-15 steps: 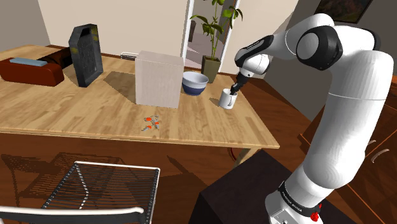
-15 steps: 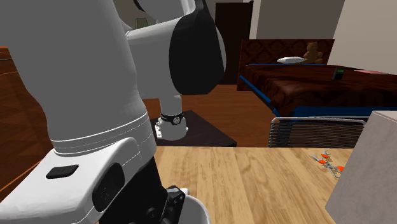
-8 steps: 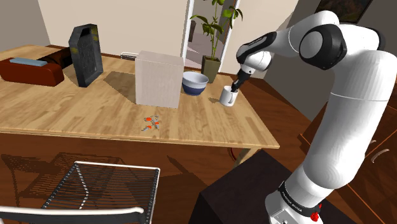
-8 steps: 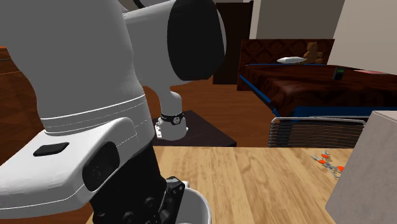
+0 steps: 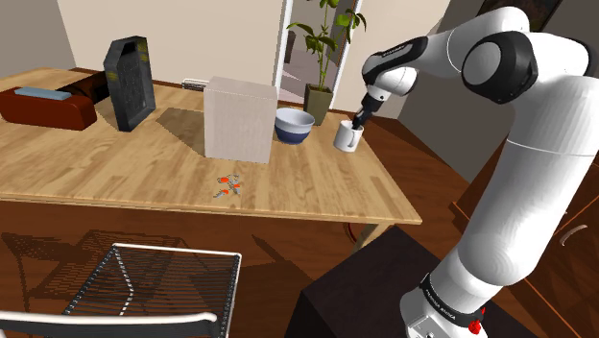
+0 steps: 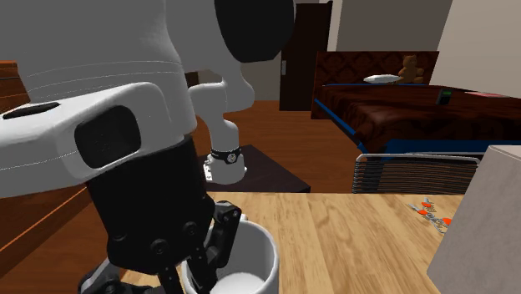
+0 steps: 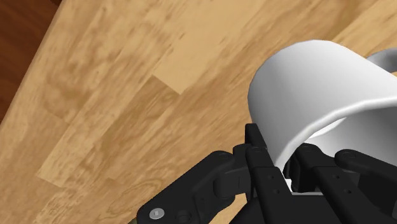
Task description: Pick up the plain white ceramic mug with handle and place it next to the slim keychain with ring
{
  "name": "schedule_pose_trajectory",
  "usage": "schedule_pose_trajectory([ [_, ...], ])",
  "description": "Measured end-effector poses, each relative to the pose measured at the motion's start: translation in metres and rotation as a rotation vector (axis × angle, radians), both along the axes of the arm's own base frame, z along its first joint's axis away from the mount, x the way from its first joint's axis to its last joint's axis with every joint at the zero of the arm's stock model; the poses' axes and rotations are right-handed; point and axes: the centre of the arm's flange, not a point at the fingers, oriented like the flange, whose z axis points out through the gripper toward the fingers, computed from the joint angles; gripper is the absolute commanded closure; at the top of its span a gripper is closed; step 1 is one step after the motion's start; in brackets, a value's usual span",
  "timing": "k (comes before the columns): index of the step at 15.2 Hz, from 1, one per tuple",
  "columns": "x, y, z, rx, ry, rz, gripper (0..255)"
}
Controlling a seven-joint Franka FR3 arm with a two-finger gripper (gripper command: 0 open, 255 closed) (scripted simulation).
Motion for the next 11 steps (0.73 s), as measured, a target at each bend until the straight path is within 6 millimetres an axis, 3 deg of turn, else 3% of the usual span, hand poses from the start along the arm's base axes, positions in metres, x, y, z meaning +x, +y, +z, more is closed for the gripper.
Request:
schedule_pose_trajectory([
  [11,0.000,0.000,0.057,0.000,0.000,0.000,255],
])
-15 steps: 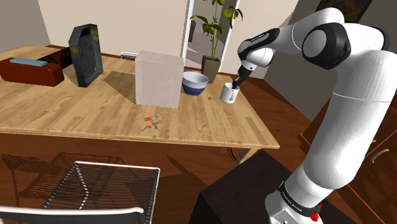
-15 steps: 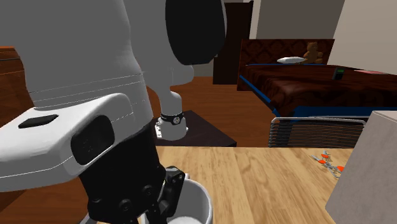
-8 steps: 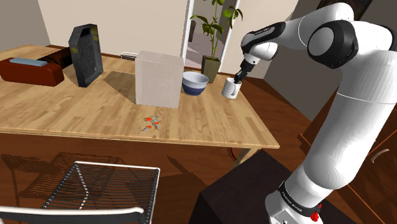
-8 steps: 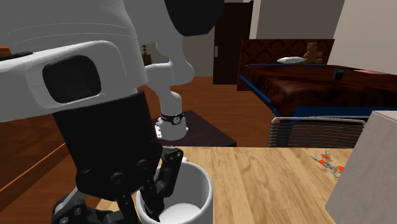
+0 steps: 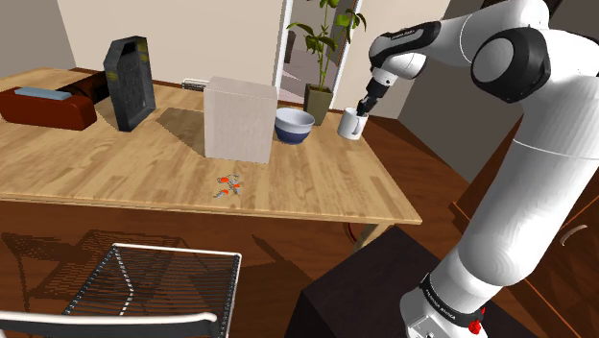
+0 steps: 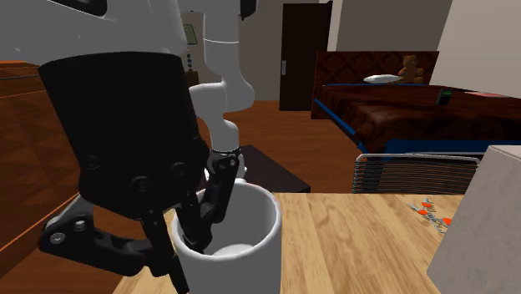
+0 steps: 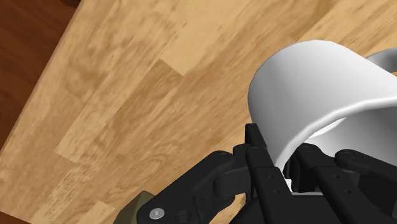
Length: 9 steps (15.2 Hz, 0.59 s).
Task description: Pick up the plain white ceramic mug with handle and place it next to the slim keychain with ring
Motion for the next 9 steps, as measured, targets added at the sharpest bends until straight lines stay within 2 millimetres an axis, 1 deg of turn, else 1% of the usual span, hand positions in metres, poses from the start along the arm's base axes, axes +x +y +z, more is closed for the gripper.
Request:
schedule_pose_trajectory([
  [9,0.000,-0.001,0.047,0.000,0.000,0.000,255],
])
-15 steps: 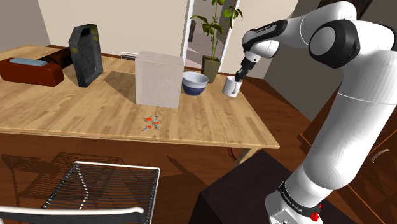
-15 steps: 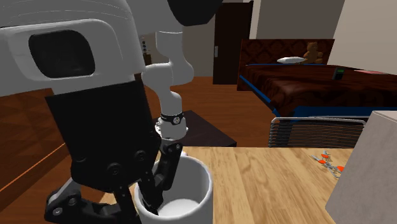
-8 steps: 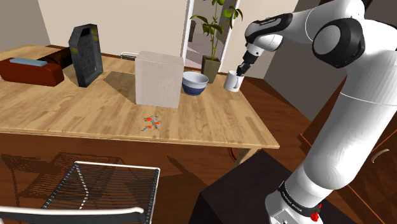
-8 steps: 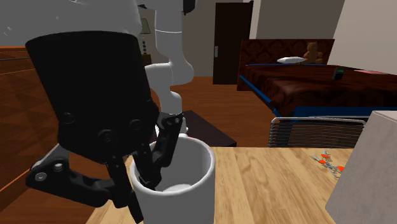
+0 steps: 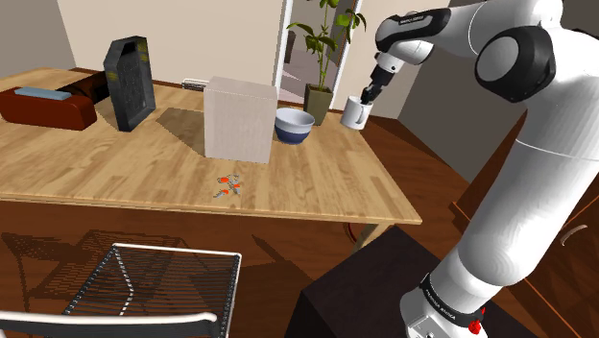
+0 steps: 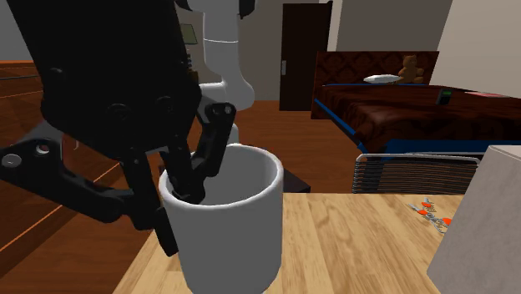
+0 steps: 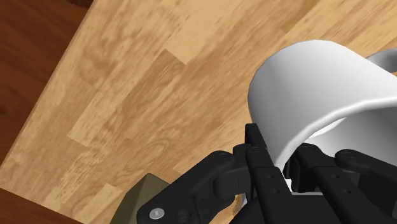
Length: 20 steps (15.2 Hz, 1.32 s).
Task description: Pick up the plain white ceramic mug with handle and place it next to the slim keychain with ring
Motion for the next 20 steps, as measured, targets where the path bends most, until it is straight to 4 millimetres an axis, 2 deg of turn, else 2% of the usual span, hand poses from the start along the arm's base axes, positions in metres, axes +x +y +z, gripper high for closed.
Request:
schedule_pose_trajectory([
  [1,-0.002,0.006,0.004,0.000,0.000,0.000,255],
  [6,-0.019,0.061,0.006,0.001,0.000,0.001,255],
  [20,-0.073,0.237,0.007,0.000,0.000,0.002,255],
])
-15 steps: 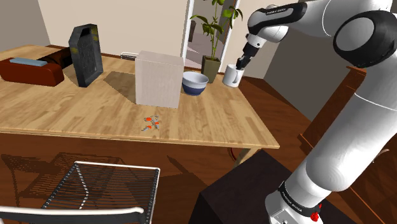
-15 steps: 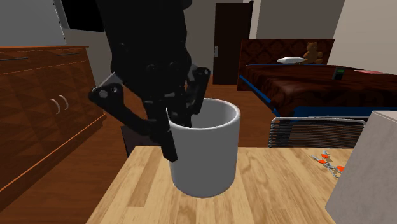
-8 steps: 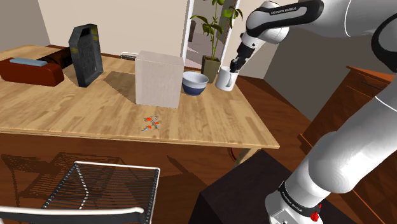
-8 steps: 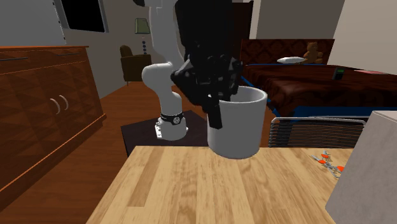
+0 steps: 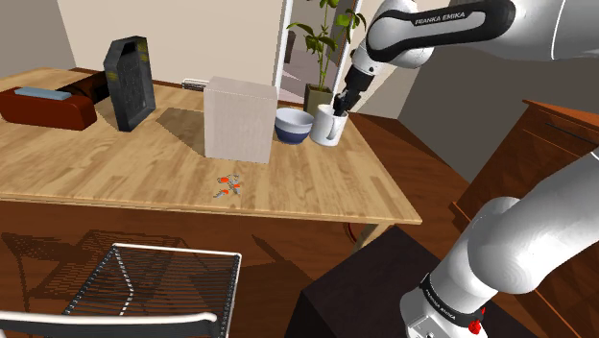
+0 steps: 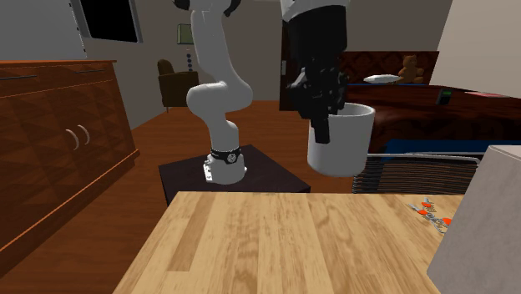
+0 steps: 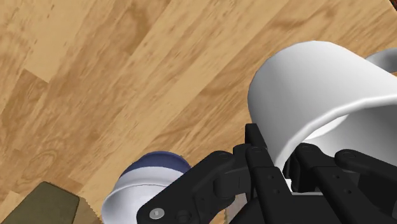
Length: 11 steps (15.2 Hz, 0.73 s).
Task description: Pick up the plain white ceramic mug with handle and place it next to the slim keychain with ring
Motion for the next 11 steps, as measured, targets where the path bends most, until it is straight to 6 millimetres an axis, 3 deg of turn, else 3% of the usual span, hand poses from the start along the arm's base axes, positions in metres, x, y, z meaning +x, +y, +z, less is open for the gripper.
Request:
schedule_pose_trajectory([
  [11,-0.043,0.141,-0.002,0.000,0.000,0.000,255],
])
